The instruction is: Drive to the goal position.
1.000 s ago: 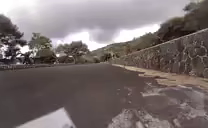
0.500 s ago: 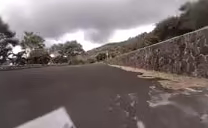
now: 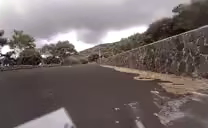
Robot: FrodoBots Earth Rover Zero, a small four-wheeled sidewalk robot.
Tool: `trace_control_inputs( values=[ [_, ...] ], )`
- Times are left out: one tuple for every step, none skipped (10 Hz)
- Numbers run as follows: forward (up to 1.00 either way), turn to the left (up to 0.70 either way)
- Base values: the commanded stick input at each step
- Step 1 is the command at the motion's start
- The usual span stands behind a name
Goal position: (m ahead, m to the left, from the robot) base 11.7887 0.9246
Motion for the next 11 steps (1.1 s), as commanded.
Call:
trace_control_inputs(
  values=[
    [1.0, -0.23],
    [1.0, -0.04],
    [1.0, -0.14],
    [1.0, -0.29],
    [1.0, -0.23],
    [1.0, -0.23],
    [1.0, -0.07],
    [1.0, 0.0],
    [1.0, 0.0],
    [1.0, 0.0],
    [1.0, 0.0]
  ],
)
